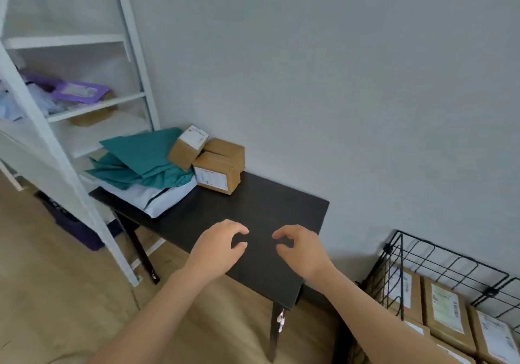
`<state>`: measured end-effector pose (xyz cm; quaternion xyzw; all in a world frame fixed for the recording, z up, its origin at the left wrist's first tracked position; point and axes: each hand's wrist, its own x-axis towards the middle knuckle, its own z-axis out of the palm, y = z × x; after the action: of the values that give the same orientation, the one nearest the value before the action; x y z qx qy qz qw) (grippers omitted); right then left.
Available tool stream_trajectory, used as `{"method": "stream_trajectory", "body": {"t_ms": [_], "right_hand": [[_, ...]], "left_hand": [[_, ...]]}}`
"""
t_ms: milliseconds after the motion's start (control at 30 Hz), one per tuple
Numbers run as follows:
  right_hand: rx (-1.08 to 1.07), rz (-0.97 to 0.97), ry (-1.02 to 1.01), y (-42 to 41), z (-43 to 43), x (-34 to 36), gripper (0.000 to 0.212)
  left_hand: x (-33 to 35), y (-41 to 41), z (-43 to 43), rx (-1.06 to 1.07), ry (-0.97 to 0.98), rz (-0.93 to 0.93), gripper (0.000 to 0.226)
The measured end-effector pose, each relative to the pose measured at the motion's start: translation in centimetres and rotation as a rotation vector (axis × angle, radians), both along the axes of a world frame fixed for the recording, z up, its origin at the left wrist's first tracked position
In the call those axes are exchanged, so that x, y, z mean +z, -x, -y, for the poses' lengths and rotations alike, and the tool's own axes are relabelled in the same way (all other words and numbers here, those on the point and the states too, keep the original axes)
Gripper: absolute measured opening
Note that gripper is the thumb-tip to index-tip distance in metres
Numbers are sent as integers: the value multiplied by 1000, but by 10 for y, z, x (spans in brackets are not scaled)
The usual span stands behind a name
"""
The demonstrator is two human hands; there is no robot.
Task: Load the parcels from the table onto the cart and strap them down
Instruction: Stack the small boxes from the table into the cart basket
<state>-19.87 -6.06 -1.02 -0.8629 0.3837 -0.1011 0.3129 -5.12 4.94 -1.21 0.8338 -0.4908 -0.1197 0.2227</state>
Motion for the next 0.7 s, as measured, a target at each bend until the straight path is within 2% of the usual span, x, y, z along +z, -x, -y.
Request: {"method": "stream_trajectory", "body": {"t_ms": [433, 700], "right_hand": [[89, 21, -37, -175, 106, 10, 31], [48, -53, -36, -236, 157, 6, 33]], "left_hand": [[6, -168, 79, 33, -37, 130, 33], [1, -234, 124, -37, -49, 201, 41]]}}
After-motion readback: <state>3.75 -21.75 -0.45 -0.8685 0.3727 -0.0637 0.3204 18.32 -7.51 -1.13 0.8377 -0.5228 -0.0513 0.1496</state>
